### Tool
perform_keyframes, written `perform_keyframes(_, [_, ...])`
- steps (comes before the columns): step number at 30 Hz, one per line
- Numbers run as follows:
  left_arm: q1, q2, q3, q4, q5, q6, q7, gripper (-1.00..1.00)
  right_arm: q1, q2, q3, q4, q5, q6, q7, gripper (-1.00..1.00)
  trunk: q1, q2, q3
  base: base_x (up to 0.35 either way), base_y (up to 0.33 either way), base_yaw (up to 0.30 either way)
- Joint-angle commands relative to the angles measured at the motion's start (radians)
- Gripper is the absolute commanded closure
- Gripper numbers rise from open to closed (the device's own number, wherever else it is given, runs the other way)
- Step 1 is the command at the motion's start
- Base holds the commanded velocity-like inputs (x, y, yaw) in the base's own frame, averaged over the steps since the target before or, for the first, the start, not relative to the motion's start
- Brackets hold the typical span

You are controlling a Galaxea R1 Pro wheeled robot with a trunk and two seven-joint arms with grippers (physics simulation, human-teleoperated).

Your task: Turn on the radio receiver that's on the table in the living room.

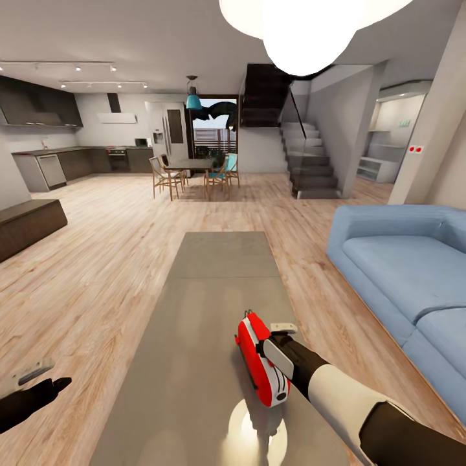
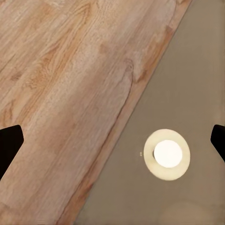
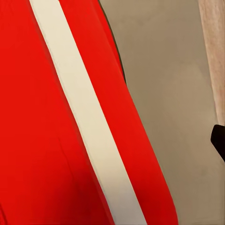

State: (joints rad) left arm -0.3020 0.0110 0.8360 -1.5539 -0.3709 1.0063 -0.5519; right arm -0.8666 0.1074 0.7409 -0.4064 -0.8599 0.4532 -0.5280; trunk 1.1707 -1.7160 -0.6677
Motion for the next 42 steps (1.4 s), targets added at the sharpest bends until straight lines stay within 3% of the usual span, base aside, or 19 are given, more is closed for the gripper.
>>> perform_keyframes(1, [0.000, 0.000, 0.000, 0.000, 0.000, 0.000, 0.000, -1.00, 0.000, 0.000, 0.000, 0.000, 0.000, 0.000, 0.000, -1.00, 0.000, 0.000, 0.000, 0.000, 0.000, 0.000])
perform_keyframes(11, [0.000, 0.007, 0.006, 0.000, 0.003, 0.000, -0.012, -1.00, 0.000, 0.000, 0.000, 0.001, 0.001, 0.001, -0.003, -1.00, 0.000, 0.000, 0.000, 0.000, 0.000, 0.000])
perform_keyframes(16, [0.000, 0.017, 0.023, 0.000, 0.003, -0.004, -0.133, -1.00, 0.000, 0.000, 0.000, 0.001, 0.001, 0.001, -0.005, -1.00, -0.004, 0.007, 0.003, 0.000, 0.000, 0.000])
perform_keyframes(18, [0.000, 0.036, 0.052, 0.000, 0.003, -0.005, -0.206, -1.00, 0.000, 0.000, 0.000, 0.001, 0.001, 0.001, -0.006, -1.00, -0.012, 0.021, 0.009, 0.000, 0.000, 0.000])
perform_keyframes(21, [0.000, 0.050, 0.079, 0.000, 0.001, -0.007, -0.254, -1.00, 0.000, 0.000, 0.000, 0.001, 0.001, 0.001, -0.006, -1.00, -0.023, 0.042, 0.019, 0.000, 0.000, 0.000])
perform_keyframes(42, [0.000, 0.057, 0.095, 0.000, -0.002, -0.008, -0.278, -1.00, 0.000, 0.000, -0.002, 0.001, 0.001, 0.002, -0.006, -1.00, -0.104, 0.189, 0.085, 0.000, 0.000, 0.000])
